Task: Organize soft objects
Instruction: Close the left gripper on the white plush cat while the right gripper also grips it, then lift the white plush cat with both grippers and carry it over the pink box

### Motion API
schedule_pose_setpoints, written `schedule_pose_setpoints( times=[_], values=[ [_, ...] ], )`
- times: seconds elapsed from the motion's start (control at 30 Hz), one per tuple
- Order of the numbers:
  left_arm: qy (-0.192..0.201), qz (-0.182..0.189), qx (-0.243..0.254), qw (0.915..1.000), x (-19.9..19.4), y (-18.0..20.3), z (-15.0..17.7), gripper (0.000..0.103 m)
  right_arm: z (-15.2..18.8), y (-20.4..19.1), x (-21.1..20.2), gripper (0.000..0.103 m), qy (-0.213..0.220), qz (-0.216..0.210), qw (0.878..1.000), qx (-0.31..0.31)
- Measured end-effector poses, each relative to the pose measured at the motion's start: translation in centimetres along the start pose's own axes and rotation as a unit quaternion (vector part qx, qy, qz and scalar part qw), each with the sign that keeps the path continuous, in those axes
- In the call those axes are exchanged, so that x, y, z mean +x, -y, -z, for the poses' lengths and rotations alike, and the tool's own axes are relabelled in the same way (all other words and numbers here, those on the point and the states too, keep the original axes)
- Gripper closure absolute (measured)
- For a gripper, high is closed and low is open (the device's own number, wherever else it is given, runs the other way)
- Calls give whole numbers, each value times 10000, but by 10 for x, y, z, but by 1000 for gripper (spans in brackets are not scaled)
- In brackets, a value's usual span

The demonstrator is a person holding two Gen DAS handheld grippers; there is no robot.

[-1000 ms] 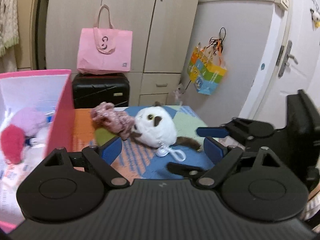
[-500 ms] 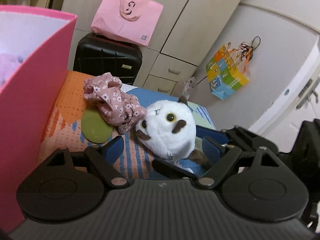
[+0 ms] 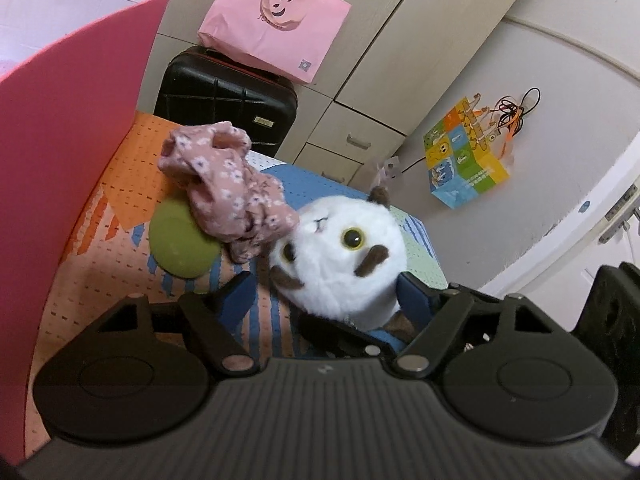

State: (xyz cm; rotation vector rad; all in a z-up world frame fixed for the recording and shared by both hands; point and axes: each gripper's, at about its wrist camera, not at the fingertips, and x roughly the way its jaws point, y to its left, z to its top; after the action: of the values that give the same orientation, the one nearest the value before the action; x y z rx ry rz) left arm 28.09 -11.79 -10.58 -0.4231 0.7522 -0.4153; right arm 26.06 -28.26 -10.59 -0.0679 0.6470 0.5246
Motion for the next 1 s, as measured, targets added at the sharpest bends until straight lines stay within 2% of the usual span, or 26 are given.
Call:
schedule_pose_setpoints(
  times=[0.1,0.27,0.4,0.8,1.0],
  values=[
    [-12,70,41,10000,-2,1,0,38,2,-2,-2,41,11,45,10000,-1],
    [-17,95,205,9997,-5,9,2,41,4,-3,-6,42,21,90,9999,101],
    [-68,129,315,9994,-9,14,4,41,6,-6,-12,42,43,146,9997,176],
    [-175,313,461,9983,-32,27,24,41,24,-36,-42,42,60,694,9971,294],
    [-128,342,701,9969,-49,36,38,41,36,-55,-57,42,143,940,9947,395]
  ],
)
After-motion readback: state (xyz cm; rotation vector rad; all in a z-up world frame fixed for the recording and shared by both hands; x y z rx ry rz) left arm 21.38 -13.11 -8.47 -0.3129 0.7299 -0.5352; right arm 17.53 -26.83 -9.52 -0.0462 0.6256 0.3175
